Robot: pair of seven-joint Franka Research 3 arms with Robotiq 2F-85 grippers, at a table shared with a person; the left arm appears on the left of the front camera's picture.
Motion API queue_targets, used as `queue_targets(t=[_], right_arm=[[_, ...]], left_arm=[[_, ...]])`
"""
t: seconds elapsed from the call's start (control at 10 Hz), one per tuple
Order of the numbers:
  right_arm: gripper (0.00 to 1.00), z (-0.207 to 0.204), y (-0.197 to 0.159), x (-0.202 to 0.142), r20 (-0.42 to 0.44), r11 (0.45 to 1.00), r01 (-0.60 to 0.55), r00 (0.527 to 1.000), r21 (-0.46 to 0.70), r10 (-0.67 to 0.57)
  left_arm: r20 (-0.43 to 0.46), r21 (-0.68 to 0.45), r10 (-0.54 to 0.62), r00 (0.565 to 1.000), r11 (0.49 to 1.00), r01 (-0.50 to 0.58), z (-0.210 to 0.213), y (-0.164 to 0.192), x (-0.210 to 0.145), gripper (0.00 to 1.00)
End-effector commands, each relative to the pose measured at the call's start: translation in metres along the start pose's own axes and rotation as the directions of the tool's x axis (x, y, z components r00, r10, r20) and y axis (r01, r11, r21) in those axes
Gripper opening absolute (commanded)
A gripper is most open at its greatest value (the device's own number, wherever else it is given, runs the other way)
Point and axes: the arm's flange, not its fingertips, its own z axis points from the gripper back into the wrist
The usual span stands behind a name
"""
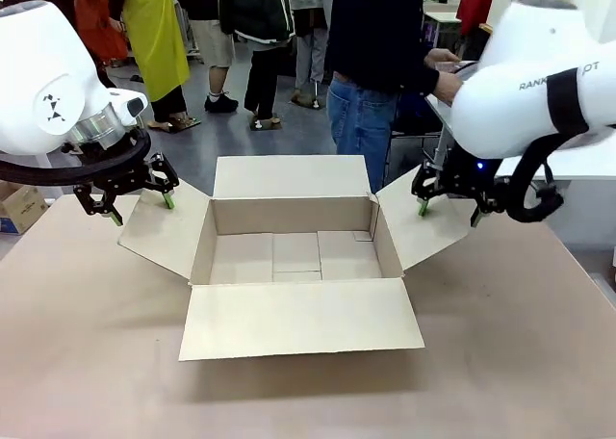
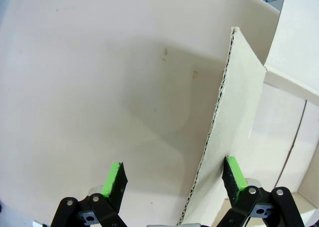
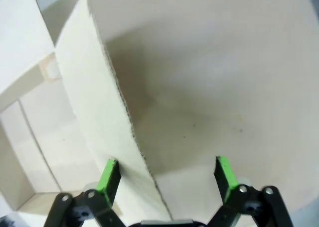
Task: Pack the gift set into the box.
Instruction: Place both hands on the side flaps of the Package Box and spread them outward.
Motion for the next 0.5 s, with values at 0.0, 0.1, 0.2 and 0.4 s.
queue_targets(t=[0.0, 0.1, 0.2, 0.4], right_arm=[[1.0, 0.0132, 0.0151, -0.001, 0.017, 0.998, -0.006, 1.0, -0.056, 0.007], [1.0, 0.0132, 0.0151, -0.001, 0.017, 0.998, -0.006, 1.0, -0.056, 0.007], [1.0, 0.0132, 0.0151, -0.001, 0.017, 0.998, -0.006, 1.0, -0.056, 0.007], [1.0, 0.0132, 0.0151, -0.001, 0.017, 0.998, -0.006, 1.0, -0.056, 0.007]], left_arm=[[0.006, 0.019, 0.006, 1.0, 1.0, -0.006, 0.0026, 0.0002, -0.0002, 1.0], [0.006, 0.019, 0.006, 1.0, 1.0, -0.006, 0.0026, 0.0002, -0.0002, 1.0], [0.006, 0.019, 0.006, 1.0, 1.0, -0.006, 0.0026, 0.0002, -0.0002, 1.0], [0.006, 0.019, 0.006, 1.0, 1.0, -0.006, 0.0026, 0.0002, -0.0002, 1.0]])
